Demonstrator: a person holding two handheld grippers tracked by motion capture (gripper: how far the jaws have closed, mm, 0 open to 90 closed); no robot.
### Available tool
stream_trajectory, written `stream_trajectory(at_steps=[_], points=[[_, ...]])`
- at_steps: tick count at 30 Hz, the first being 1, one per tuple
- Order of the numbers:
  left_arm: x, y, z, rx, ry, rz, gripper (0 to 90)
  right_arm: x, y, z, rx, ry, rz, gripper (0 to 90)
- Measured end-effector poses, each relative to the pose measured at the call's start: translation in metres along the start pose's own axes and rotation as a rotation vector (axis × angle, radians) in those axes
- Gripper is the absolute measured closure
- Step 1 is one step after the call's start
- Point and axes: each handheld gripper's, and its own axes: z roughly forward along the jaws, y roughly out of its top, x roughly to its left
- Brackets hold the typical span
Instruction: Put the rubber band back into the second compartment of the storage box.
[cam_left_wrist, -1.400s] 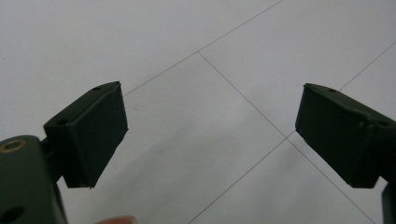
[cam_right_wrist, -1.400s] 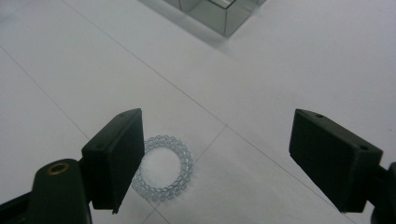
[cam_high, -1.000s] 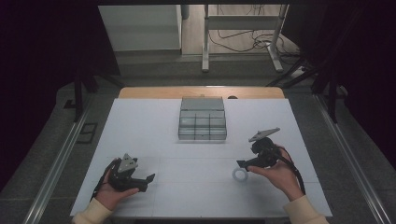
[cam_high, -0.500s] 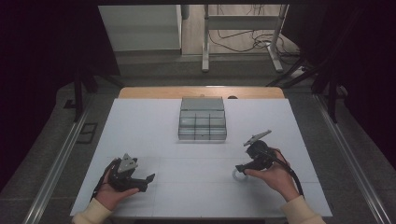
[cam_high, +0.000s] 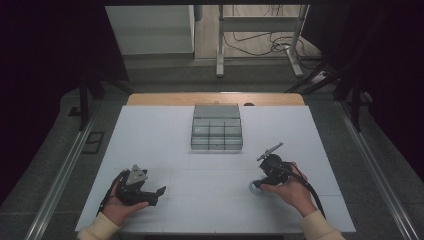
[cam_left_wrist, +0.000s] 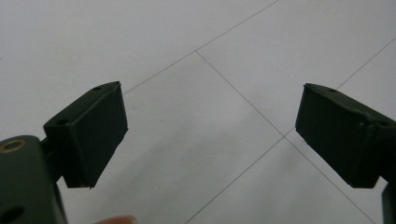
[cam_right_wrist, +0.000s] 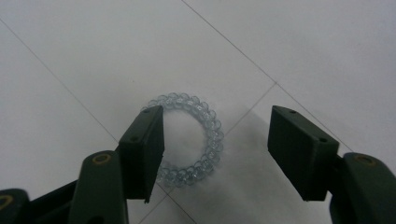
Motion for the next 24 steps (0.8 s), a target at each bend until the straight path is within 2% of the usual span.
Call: stream_trajectory(at_steps=[7,15,24], points=[[-0.0003,0.0,-0.0003,-0.002,0.001,0.001,9.7,-0.0006,-0.002,0.004,0.027,-0.022,-0.003,46.8],[-0.0002,0.0,0.0004,0.0,-0.001,0.0,9.7,-0.0009,-0.0022,0.0067,0.049,-0.015,-0.005,54.8],[-0.0004,0.0,0.0002,-0.001,0.0,0.001,9.7,0.0006,-0.0025,0.0063,0.051,-0.026,-0.01,63.3]])
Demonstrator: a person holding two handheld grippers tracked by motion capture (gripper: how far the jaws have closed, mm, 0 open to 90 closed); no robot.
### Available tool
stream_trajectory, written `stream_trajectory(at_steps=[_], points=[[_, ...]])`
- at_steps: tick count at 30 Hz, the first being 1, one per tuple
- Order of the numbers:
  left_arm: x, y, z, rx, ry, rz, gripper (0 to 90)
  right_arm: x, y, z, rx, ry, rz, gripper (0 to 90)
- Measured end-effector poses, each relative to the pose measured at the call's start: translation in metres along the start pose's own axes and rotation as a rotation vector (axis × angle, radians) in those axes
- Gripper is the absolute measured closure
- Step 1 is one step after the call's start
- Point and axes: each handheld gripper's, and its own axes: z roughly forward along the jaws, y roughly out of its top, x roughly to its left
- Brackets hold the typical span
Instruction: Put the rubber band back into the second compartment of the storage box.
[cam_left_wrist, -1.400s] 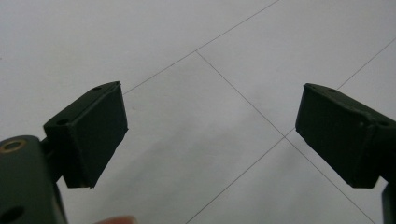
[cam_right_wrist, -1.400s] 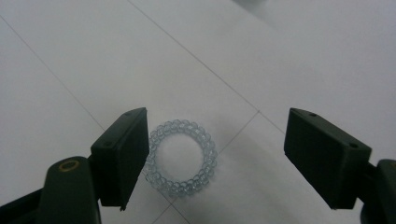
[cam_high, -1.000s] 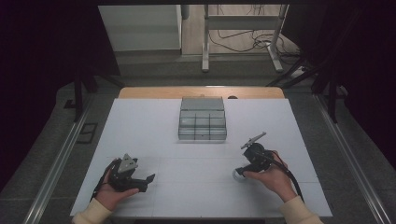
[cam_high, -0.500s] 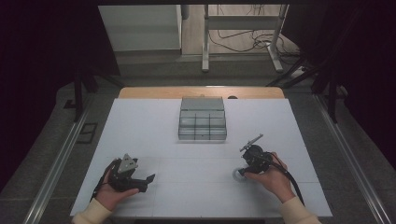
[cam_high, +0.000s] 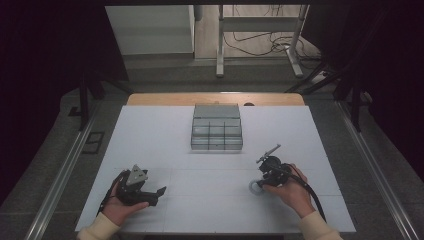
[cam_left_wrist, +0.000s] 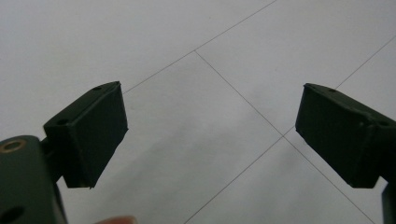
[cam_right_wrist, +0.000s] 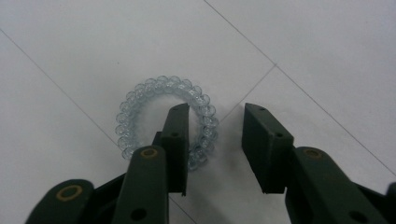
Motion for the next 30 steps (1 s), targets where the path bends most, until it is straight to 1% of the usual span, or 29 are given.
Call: stream_trajectory(at_steps=[1,2,5,8,11,18,30], points=[[0.0,0.0,0.0,0.0,0.0,0.0,9.7,0.0,0.0,0.0,0.0,0.0,0.0,63.3],[0.0,0.0,0.0,0.0,0.0,0.0,9.7,0.0009,0.0002,-0.0001,0.002,0.0,-0.002,66.0],[-0.0001,0.0,0.0,0.0,0.0,0.002,9.7,0.0013,0.0002,-0.0001,0.002,0.002,-0.004,68.0],[0.0,-0.0001,-0.0002,-0.001,0.0,0.002,9.7,0.0015,-0.0001,-0.0003,0.001,0.011,-0.007,73.1],[-0.0001,-0.0001,0.0,0.0,0.0,0.003,9.7,0.0016,-0.0003,-0.0003,0.0,0.018,-0.008,75.2],[-0.0002,0.0,-0.0001,0.0,0.0,0.003,9.7,0.0013,-0.0006,-0.0003,-0.002,0.023,-0.009,77.2],[0.0001,0.0,-0.0006,-0.003,-0.002,0.002,9.6,0.0031,-0.0006,-0.003,-0.018,0.002,-0.019,80.8]])
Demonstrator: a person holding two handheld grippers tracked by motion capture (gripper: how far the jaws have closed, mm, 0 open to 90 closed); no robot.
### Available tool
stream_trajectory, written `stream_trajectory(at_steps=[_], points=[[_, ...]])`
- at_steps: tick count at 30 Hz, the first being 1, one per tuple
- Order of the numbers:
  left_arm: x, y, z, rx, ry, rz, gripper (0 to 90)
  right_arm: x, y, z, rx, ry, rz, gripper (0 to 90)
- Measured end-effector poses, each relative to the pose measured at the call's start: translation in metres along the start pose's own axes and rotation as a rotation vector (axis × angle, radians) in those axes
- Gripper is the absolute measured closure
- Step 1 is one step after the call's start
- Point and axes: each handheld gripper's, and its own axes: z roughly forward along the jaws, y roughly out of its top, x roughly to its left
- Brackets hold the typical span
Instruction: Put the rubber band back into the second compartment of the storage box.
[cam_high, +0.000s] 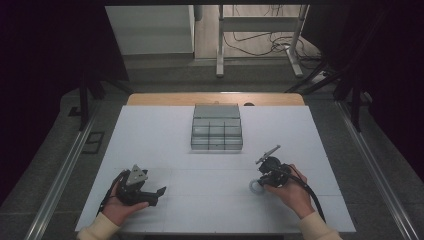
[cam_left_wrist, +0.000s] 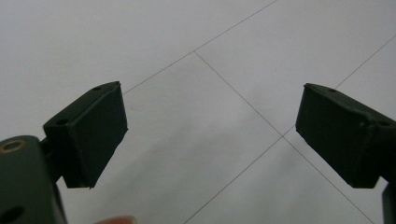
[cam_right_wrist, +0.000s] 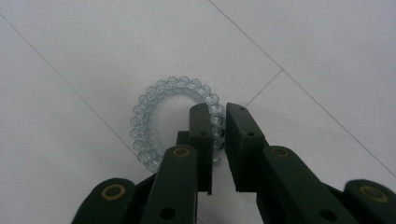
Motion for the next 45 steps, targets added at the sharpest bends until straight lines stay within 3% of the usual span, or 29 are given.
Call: stream_trajectory(at_steps=[10,20,32,45], points=[[0.0,0.0,0.0,0.0,0.001,0.0,9.6,0.003,0.001,-0.011,-0.035,0.004,-0.008,81.1],[0.0,0.0,0.001,0.002,0.001,-0.001,9.6,0.002,0.001,-0.033,-0.101,0.0,-0.002,81.1],[0.0,0.0,0.001,0.003,0.002,-0.001,9.6,0.001,0.003,-0.063,-0.2,0.033,0.0,81.1],[0.0,0.0,0.0,0.005,0.0,0.001,9.6,0.003,0.009,-0.082,-0.255,0.037,-0.011,81.1]])
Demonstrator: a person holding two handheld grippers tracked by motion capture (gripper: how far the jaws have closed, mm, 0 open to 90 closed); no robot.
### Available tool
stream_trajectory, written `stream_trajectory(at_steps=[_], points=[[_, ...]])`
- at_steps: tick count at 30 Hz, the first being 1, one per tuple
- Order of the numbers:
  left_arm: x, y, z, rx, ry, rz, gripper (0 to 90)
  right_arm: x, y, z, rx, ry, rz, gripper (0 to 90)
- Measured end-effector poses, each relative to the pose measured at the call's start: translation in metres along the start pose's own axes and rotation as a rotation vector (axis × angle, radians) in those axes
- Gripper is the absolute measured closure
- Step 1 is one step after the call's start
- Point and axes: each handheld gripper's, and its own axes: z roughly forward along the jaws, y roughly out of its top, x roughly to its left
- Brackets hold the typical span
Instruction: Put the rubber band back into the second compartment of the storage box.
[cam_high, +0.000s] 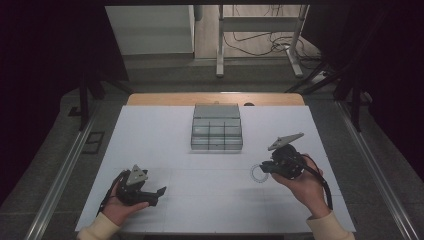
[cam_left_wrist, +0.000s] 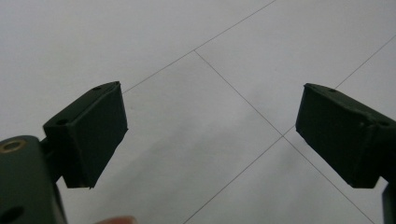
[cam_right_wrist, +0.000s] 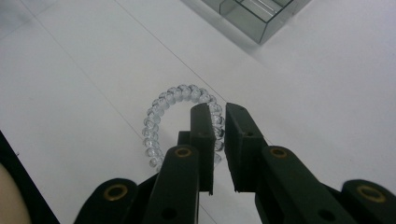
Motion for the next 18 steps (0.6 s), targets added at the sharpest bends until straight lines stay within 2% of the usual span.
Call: stream_trajectory(at_steps=[8,18], points=[[0.0,0.0,0.0,0.0,0.001,0.001,9.6,-0.003,0.006,0.003,-0.008,0.0,0.004,81.2],[-0.001,0.0,0.0,0.0,-0.001,-0.001,9.6,-0.009,0.023,0.012,-0.016,0.012,0.009,81.2]])
